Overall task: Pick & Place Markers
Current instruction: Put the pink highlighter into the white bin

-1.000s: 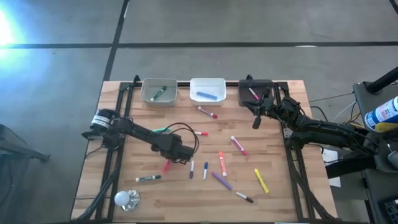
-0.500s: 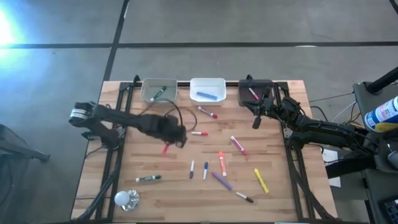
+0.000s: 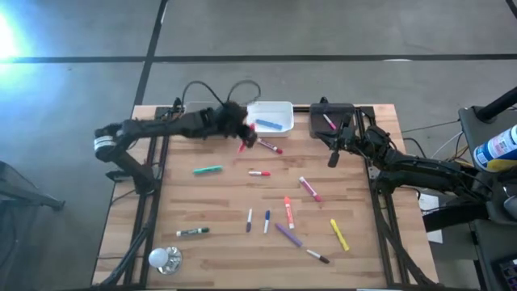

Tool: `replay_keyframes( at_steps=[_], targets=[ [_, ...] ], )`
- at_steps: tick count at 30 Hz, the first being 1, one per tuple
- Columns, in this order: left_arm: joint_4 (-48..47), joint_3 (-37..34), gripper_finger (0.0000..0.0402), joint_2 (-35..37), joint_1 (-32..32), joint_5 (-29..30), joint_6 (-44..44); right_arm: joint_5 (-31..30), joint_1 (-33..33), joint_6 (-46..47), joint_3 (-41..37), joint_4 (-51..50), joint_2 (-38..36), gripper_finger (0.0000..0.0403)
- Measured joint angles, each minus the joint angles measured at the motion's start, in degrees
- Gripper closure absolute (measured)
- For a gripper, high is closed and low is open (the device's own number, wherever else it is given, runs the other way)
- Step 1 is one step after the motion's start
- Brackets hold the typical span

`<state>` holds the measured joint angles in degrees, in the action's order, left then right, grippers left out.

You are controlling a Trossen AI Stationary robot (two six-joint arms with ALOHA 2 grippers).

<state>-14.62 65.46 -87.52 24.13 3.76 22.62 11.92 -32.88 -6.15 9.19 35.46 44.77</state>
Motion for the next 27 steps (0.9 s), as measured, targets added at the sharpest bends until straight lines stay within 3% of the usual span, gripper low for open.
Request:
replay_keyframes(
  at_steps=[7,19,27],
  targets=[
    [2.10,7.70,0.0344,-6.39,6.62,-4.47,-9.47,-0.08,0.00,-0.02,0.00,0.02,0.09,0.0390],
    [-2.93,30.36,0.0344,-25.28,9.72,-6.53,-24.61,-1.63,0.00,-0.49,0.00,0.39,0.63,0.0390],
    [-3.18,36.02,0.0344,-34.73,9.65,-6.92,-34.91,-1.62,-0.02,-1.38,0.00,0.48,1.69,0.0390]
  ],
)
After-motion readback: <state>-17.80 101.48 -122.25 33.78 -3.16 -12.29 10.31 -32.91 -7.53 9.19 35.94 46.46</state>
